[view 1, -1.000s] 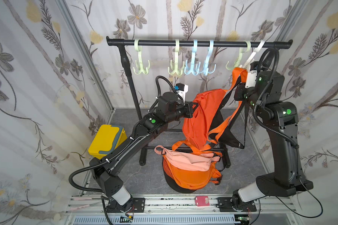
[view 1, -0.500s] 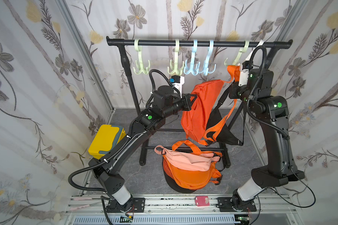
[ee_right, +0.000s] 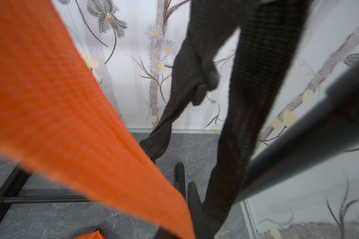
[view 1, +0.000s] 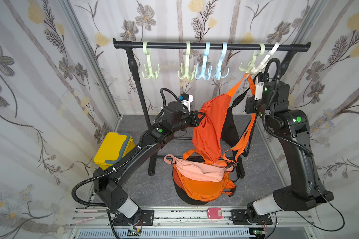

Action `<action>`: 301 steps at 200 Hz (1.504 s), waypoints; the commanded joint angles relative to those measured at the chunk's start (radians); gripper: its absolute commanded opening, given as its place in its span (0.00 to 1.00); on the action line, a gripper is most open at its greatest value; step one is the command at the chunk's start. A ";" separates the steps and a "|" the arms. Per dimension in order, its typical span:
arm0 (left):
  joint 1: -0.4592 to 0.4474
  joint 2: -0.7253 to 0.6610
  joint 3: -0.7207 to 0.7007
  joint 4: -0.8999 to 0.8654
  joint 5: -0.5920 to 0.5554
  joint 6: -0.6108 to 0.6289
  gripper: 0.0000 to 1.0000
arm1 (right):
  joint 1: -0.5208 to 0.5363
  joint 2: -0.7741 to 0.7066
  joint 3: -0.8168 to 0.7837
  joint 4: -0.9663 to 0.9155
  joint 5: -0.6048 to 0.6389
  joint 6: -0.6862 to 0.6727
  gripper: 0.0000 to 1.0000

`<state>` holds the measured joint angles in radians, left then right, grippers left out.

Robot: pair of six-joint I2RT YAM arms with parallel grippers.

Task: Hang the bag on a hook
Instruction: Hang the bag on the hook, then pick up the bag from the bag.

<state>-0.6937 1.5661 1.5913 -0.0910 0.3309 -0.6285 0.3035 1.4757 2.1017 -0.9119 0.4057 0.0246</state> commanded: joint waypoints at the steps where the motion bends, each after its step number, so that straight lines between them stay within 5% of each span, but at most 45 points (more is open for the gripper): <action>1: 0.003 0.006 -0.020 0.071 0.045 -0.027 0.00 | -0.005 -0.038 -0.056 0.052 0.063 -0.016 0.00; 8: 0.003 0.012 -0.026 0.085 0.063 -0.034 0.05 | -0.007 -0.045 -0.066 0.058 0.063 -0.017 0.00; 42: 0.003 -0.029 -0.096 0.120 0.070 -0.033 0.73 | -0.010 -0.069 -0.107 0.063 0.036 -0.006 0.03; 62: 0.004 -0.084 -0.161 0.117 0.034 -0.009 0.87 | -0.007 -0.115 -0.169 0.084 -0.003 0.012 0.18; 141: 0.025 -0.344 -0.438 -0.030 -0.160 0.056 0.95 | 0.011 -0.400 -0.532 0.206 -0.040 0.106 1.00; 195: 0.027 -0.552 -0.690 -0.108 -0.270 0.004 0.97 | 0.030 -0.613 -0.908 0.315 -0.094 0.239 1.00; 248: 0.026 -0.732 -0.944 -0.102 -0.295 -0.102 0.97 | 0.049 -0.826 -1.201 0.334 0.009 0.373 1.00; 301: -0.016 -0.772 -1.045 -0.087 -0.321 -0.152 0.97 | 0.061 -0.942 -1.406 0.332 -0.032 0.508 1.00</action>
<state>-0.6888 0.7975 0.5690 -0.2047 0.0448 -0.7403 0.3531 0.5591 0.7540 -0.6106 0.3977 0.4381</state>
